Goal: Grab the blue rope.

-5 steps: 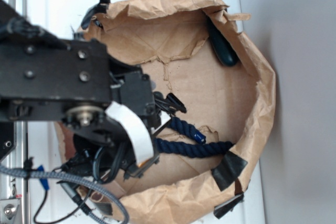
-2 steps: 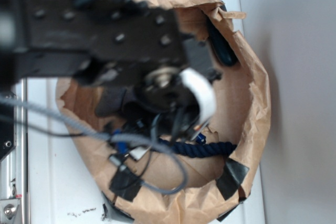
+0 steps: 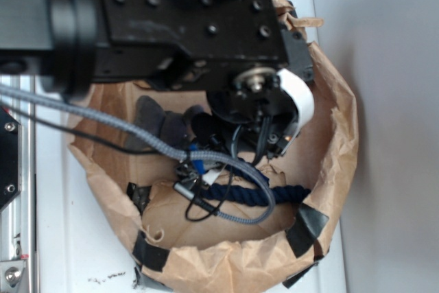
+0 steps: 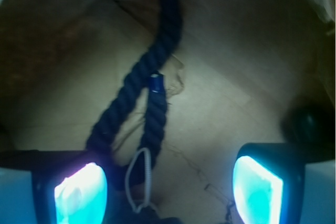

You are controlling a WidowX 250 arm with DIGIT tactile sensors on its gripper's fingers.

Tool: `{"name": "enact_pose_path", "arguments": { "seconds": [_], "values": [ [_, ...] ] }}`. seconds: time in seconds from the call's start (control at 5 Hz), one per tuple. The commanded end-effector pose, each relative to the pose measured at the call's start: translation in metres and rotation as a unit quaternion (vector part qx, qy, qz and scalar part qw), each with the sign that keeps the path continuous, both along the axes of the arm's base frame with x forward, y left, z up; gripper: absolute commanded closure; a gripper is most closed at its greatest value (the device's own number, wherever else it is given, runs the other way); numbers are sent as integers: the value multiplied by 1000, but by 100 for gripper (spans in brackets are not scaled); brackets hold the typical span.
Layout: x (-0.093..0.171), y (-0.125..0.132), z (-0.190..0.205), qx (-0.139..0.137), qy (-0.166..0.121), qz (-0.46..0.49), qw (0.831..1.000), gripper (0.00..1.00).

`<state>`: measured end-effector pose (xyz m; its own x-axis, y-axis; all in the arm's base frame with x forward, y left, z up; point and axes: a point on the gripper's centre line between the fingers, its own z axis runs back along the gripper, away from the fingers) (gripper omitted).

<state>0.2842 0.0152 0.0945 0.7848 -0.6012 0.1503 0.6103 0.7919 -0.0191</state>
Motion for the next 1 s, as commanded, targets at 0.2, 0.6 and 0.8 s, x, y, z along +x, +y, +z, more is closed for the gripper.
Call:
{"name": "enact_pose_path", "arguments": {
  "seconds": [0.2,0.6,0.8],
  "values": [
    [-19,-47,-24,-5,4,-6,1000,0],
    [-19,-72,-67,19,11,27,999,0],
    [-17,-71,-71,22,12,25,999,71]
  ]
}}
